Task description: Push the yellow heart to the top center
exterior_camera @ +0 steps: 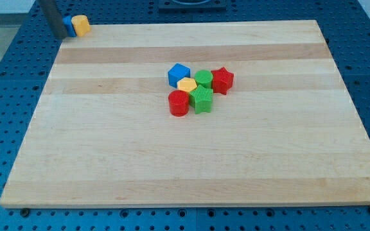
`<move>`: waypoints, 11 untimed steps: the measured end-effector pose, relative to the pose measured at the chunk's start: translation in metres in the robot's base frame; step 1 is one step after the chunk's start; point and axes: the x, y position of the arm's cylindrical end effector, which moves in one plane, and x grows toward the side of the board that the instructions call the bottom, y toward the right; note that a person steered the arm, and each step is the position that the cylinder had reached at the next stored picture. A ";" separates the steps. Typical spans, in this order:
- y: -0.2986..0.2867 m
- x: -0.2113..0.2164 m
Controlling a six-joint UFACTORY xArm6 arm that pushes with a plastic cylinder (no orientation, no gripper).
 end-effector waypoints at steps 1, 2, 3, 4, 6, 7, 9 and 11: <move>0.000 -0.001; 0.000 -0.013; 0.001 -0.035; 0.002 -0.036; 0.029 -0.036; 0.057 -0.035; 0.144 -0.035; 0.198 -0.032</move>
